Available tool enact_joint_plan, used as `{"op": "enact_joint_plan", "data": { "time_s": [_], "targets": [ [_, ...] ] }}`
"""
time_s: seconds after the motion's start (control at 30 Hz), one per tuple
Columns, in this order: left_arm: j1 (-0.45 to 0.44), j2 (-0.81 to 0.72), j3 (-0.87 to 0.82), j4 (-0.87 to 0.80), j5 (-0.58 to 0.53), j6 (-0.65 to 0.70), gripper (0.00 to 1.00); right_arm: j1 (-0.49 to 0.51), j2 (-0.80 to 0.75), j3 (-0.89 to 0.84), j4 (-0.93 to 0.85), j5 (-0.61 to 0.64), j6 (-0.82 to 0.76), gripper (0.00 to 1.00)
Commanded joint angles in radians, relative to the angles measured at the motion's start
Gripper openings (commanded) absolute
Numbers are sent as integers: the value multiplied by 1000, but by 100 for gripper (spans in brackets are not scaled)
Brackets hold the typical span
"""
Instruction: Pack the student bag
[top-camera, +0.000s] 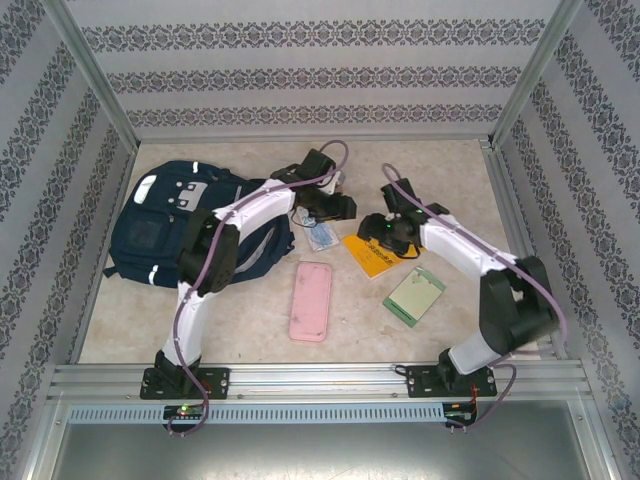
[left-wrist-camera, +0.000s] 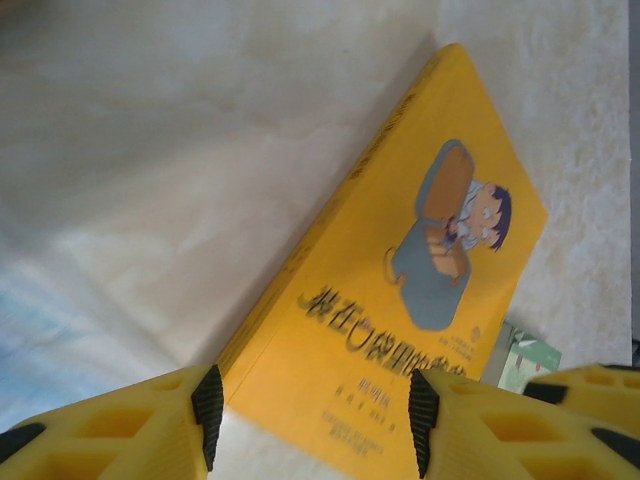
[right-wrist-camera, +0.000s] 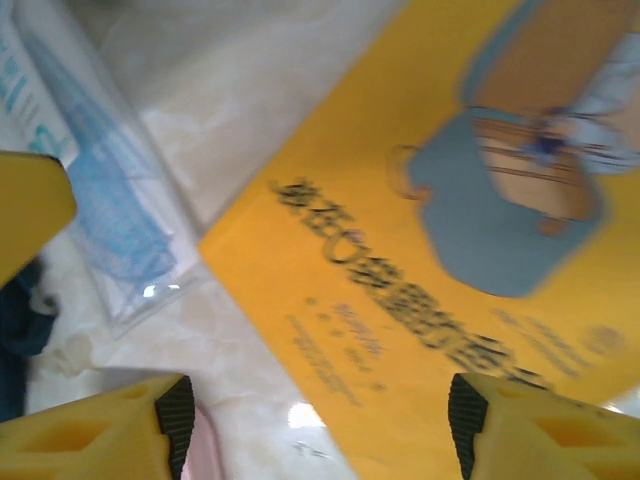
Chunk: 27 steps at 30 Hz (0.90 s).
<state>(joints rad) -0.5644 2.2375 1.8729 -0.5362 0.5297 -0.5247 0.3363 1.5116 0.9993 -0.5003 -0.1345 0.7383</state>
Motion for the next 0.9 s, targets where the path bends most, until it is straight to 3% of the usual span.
{"op": "enact_joint_plan", "data": {
  "time_s": [0.0, 0.17, 0.33, 0.87],
  "targets": [
    [-34, 82, 118, -43, 30, 40, 54, -58, -32, -114, 38, 6, 85, 72],
    [-46, 217, 251, -104, 35, 59, 54, -118, -3, -197, 155, -69, 124, 72],
    [-51, 256, 247, -130, 32, 76, 54, -132, 87, -175, 217, -87, 127, 72],
    [-109, 13, -200, 100, 87, -67, 49, -204, 188, -20, 177, -111, -6, 67]
  ]
}}
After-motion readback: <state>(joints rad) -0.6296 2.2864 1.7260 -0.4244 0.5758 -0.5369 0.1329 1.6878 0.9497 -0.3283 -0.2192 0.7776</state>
